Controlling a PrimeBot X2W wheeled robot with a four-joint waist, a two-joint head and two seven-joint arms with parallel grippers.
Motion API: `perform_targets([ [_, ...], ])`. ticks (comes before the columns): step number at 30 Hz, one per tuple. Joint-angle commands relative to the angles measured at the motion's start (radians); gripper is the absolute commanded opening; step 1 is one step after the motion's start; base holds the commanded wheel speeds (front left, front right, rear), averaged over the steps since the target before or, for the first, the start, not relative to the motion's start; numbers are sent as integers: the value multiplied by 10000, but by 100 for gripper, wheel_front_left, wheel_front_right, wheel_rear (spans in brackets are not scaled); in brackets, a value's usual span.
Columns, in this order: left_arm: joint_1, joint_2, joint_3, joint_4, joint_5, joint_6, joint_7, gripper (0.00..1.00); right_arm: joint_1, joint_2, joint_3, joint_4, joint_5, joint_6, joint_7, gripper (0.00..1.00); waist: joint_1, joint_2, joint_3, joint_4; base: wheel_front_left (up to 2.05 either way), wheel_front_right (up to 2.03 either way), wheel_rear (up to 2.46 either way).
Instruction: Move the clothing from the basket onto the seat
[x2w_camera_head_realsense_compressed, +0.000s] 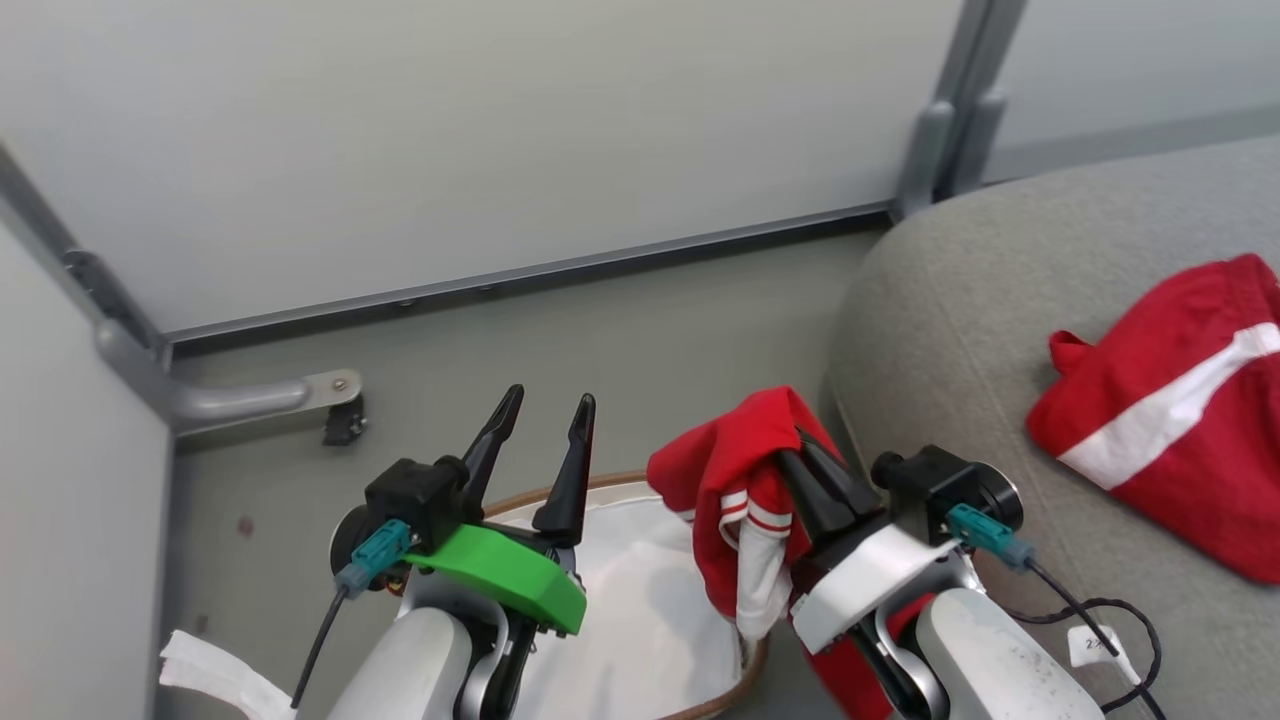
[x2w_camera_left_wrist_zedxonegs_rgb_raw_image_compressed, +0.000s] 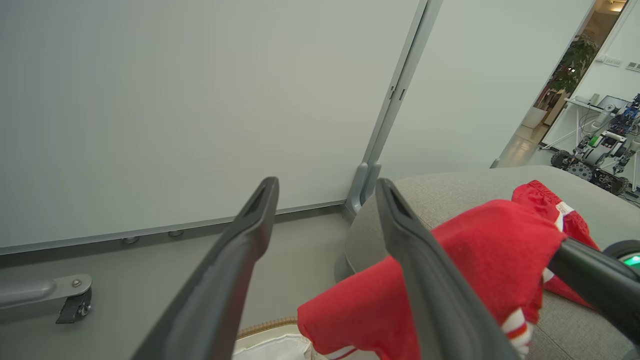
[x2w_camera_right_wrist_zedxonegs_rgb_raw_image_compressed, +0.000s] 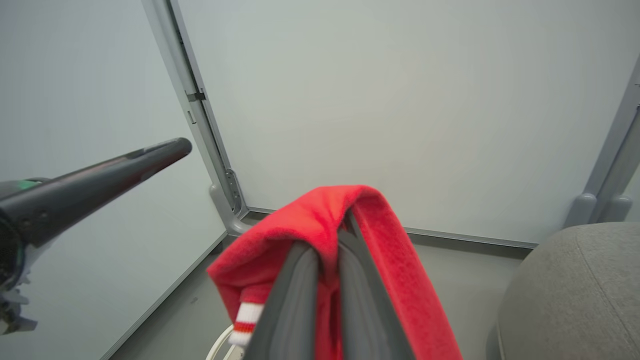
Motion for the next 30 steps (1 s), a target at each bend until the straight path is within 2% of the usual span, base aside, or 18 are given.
perform_targets([
  [1,162,-32,146,-43,153,-79,-8,100,173,-29,-89,-223,89,-11,-23,0,0,0,145,-901,0,0,0],
  [16,461,-124,1009,-189,1366,-317,-6,100,91,-25,-341,-1277,226,-11,-23,0,0,0,699,-4277,0,0,0],
  [25,-292,-157,229,229,1354,-375,-6,100,348,-14,-1465,-2263,80,-11,-23,0,0,0,1273,-4650,0,0,0],
  [30,-640,-119,-184,391,1213,-378,-6,100,-181,-19,-2145,-2811,-428,-11,-23,0,0,0,1583,-4722,0,0,0],
])
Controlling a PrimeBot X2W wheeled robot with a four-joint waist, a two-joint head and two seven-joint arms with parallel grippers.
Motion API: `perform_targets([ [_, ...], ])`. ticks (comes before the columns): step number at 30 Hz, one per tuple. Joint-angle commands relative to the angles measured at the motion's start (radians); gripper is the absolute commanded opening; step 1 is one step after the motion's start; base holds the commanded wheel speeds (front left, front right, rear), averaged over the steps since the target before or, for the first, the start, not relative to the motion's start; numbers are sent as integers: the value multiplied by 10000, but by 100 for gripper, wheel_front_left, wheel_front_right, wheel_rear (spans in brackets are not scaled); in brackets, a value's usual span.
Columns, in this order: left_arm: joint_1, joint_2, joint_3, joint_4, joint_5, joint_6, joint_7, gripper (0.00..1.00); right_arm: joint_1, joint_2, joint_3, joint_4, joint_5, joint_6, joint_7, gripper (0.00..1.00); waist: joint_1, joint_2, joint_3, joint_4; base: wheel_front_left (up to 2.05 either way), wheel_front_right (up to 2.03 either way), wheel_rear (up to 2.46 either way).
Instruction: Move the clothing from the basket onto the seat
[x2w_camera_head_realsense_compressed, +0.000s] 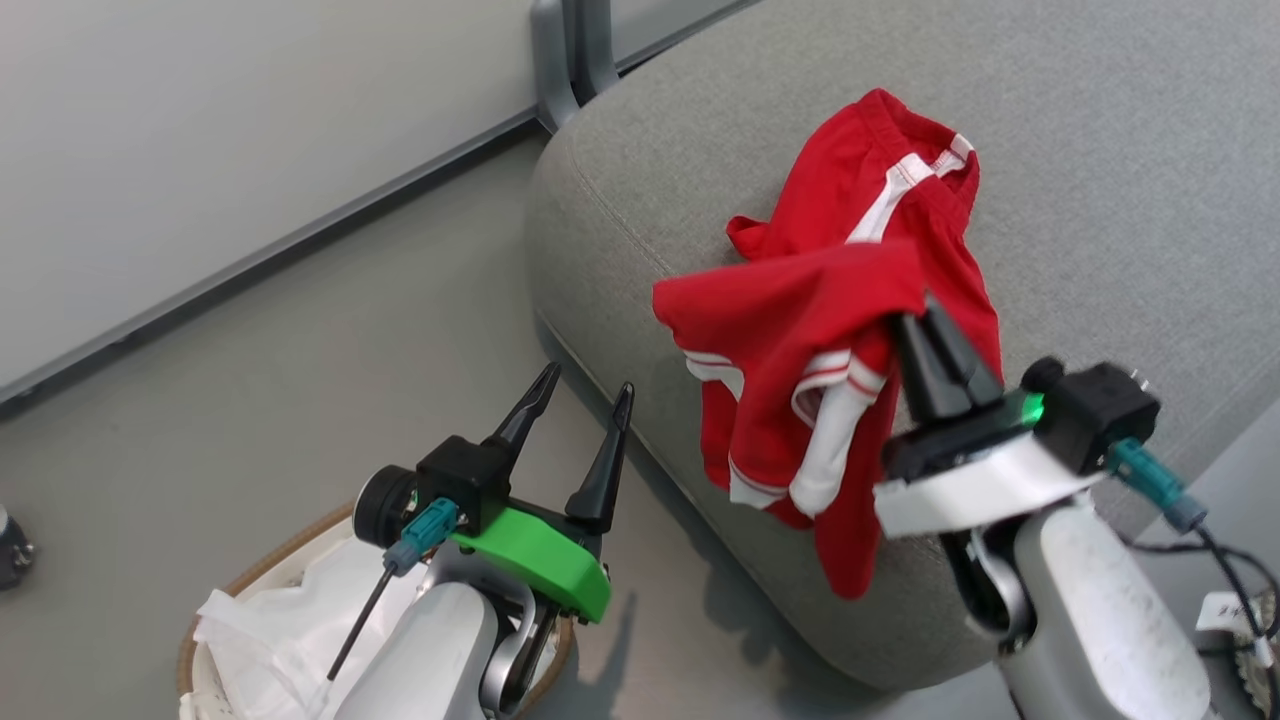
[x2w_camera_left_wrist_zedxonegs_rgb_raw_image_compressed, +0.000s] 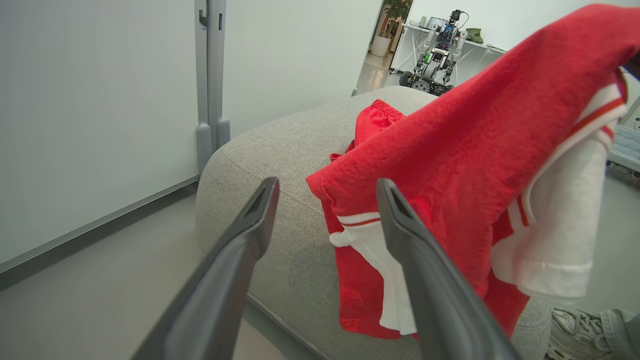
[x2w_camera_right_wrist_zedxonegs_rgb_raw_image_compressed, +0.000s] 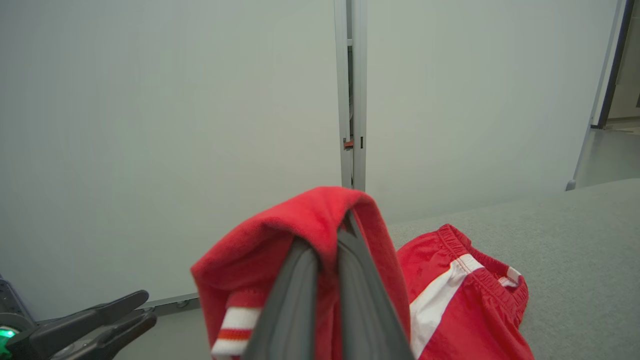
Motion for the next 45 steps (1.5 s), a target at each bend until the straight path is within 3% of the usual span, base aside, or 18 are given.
perform_targets([
  [1,-174,126,-35,40,-79,-46,-8,100,-402,-7,-171,-167,-261,-11,-23,0,0,0,332,-189,0,0,0],
  [4,-300,266,-121,26,-133,-47,-8,100,-1271,-163,-496,-268,-965,-11,-22,0,0,0,601,-204,4,4,4],
  [13,-466,783,-73,-243,-54,-47,-8,100,-4902,-1959,-1576,177,-1952,-11,-22,0,0,0,1552,-144,0,0,0],
  [20,-713,1094,-35,-519,134,-48,-6,100,-6218,-2395,-2418,2344,-2044,-11,-14,0,0,0,2431,63,0,0,0],
  [32,-1284,1562,-568,-542,68,-44,-6,100,-4404,-1068,-3284,5065,-2559,-12,-14,0,0,0,3382,766,0,0,0],
  [41,-996,1373,-577,-379,-84,-43,-7,100,-2682,-239,-3939,5398,-2529,-12,-15,1,0,0,2944,630,0,0,0],
  [42,-962,1343,-552,-367,-99,-43,-7,100,-2527,-203,-4013,5300,-2509,-12,-15,29,0,0,2849,604,0,0,0],
  [43,-913,1330,-533,-339,-89,-43,-7,100,-2366,-162,-4097,5210,-2468,-12,-14,44,0,0,2727,585,0,0,0],
  [44,-880,1313,-505,-316,-73,-43,-7,100,-2241,-134,-4181,5114,-2438,-12,-15,47,0,0,2640,574,0,0,0],
  [45,-853,1285,-437,-302,-34,-43,-7,100,-2111,-115,-4217,5024,-2415,-11,-14,100,0,0,2528,567,0,0,0],
])
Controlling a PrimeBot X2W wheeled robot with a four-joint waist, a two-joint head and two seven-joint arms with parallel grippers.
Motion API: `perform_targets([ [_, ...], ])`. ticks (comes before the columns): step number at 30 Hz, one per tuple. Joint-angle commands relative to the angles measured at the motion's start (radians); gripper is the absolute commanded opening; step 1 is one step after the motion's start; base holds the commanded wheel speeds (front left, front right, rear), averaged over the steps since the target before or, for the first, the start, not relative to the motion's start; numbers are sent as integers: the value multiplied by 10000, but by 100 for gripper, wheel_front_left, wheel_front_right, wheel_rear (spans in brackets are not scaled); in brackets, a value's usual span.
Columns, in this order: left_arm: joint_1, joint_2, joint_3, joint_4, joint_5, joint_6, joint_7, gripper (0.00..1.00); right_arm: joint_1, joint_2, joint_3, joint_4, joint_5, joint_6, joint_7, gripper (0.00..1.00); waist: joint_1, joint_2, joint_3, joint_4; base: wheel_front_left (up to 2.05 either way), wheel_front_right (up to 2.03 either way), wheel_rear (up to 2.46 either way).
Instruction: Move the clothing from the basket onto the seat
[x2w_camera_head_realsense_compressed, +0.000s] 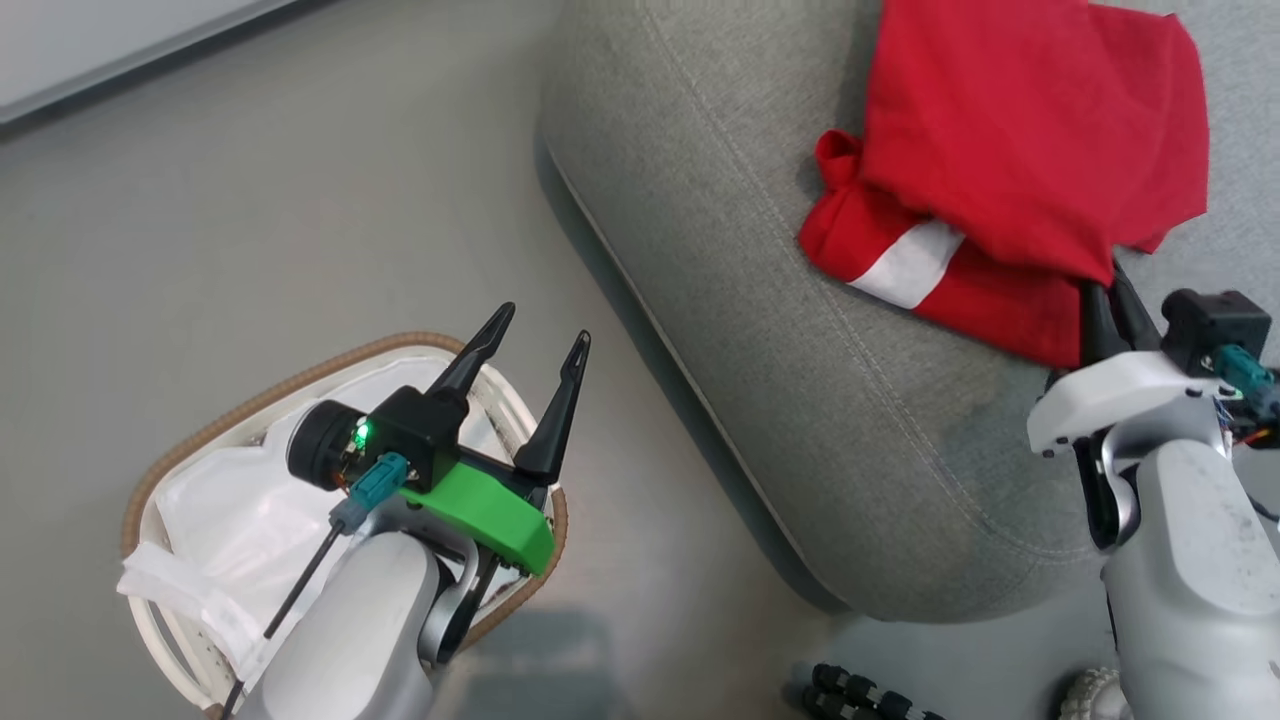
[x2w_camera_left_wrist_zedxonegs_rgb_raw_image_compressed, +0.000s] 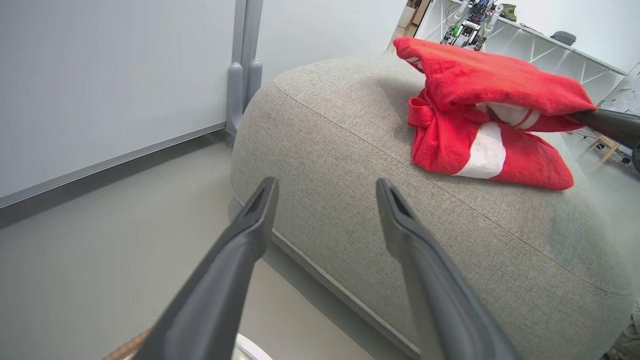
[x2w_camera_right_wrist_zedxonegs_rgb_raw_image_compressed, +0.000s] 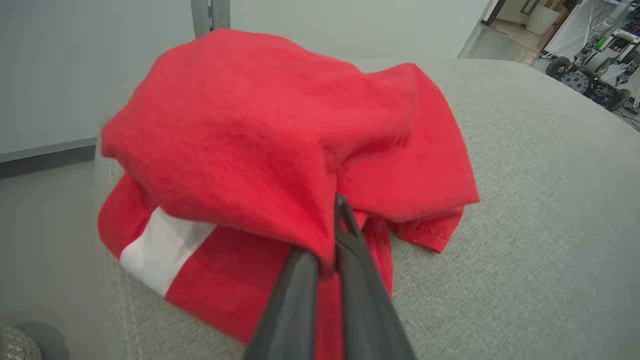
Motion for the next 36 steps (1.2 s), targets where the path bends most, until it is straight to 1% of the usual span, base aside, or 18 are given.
perform_targets([
  [1,180,-10,124,63,48,-33,-7,100,340,37,-16,-115,68,-11,-2,100,-1,-1,-417,-92,0,0,0],
  [13,1199,-632,736,91,392,-33,-7,100,1722,91,75,-1526,530,-11,-2,100,-1,-1,-1964,224,0,0,0],
  [16,1417,-833,923,76,495,-33,-7,100,1866,100,287,-1756,582,-11,-4,100,-1,-1,-2292,408,0,0,0],
  [19,1611,-910,1123,111,552,-33,-7,100,1934,98,553,-1905,683,-11,-2,100,-1,-1,-2485,624,0,0,0],
  [27,2010,-1094,1948,111,742,-7,-6,100,1867,94,1475,-1980,1229,-11,-4,100,-1,-1,-2679,1459,0,0,0],
  [31,2175,-1122,2502,148,997,76,-6,100,1799,95,1871,-1923,1527,-11,-4,100,-1,-1,-2675,1994,0,0,0],
  [36,2376,-1147,3325,216,1284,296,-7,100,1706,92,2345,-1784,1768,-11,-2,100,-1,-1,-2769,2711,0,0,0],
])
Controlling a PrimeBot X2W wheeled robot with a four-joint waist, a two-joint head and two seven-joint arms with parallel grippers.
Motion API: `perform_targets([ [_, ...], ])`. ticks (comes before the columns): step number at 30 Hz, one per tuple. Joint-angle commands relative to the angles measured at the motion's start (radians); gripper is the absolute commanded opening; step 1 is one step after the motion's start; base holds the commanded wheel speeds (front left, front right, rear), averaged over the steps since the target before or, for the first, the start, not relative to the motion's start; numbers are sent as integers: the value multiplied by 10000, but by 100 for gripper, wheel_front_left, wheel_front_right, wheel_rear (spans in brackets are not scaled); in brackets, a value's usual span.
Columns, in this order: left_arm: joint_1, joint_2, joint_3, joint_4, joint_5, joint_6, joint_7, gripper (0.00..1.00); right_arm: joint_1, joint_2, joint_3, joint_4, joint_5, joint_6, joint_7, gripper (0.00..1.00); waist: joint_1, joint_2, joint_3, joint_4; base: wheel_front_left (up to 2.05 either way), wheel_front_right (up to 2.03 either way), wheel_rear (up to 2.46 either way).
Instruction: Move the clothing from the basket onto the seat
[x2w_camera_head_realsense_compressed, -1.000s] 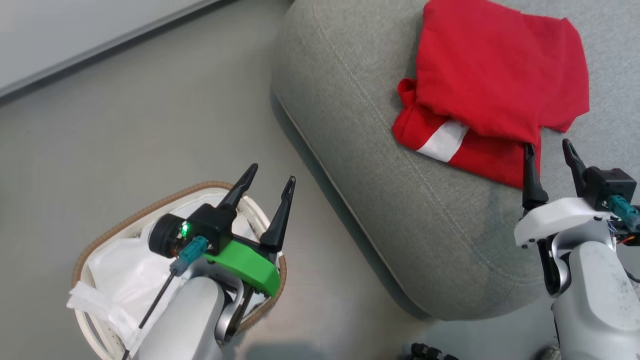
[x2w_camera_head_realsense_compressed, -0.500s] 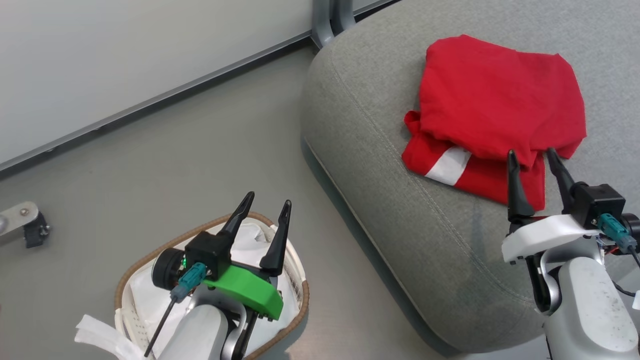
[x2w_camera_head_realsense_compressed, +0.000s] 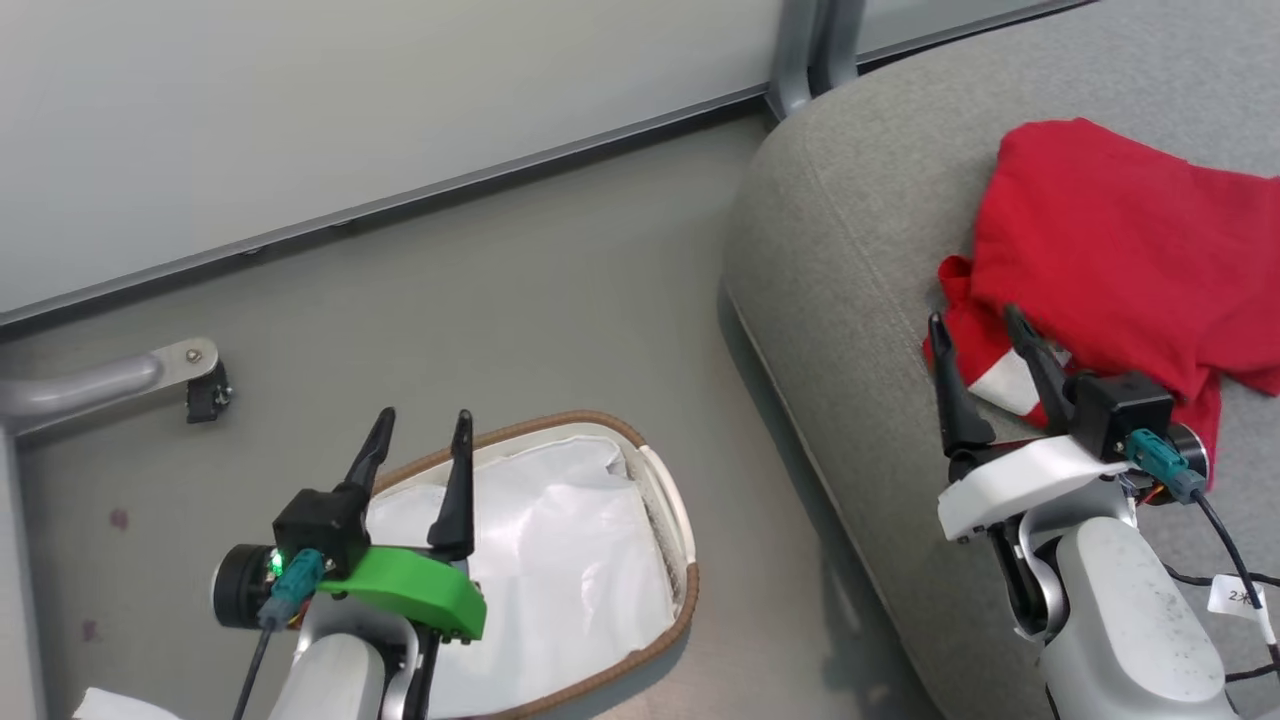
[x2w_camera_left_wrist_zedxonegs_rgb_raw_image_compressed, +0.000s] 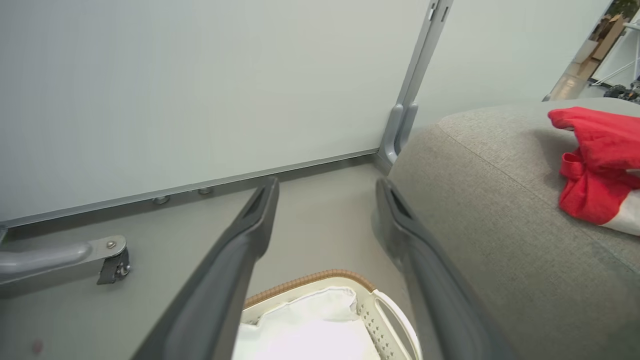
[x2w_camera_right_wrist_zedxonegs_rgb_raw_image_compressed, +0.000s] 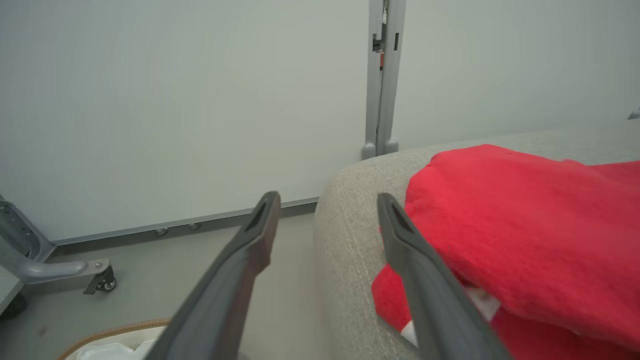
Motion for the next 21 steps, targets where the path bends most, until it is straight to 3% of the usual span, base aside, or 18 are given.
perform_targets([
  [1,190,19,221,10,75,108,-4,100,-93,-41,99,57,64,-11,-5,100,0,0,-157,684,0,0,0],
  [8,547,-29,1251,105,364,364,-5,100,-64,-45,518,299,233,-11,-4,100,0,0,-461,1513,0,0,0],
  [21,1442,-63,2410,-27,640,252,-5,100,566,-46,269,419,357,-11,-5,100,0,0,-1004,2296,0,0,0],
])
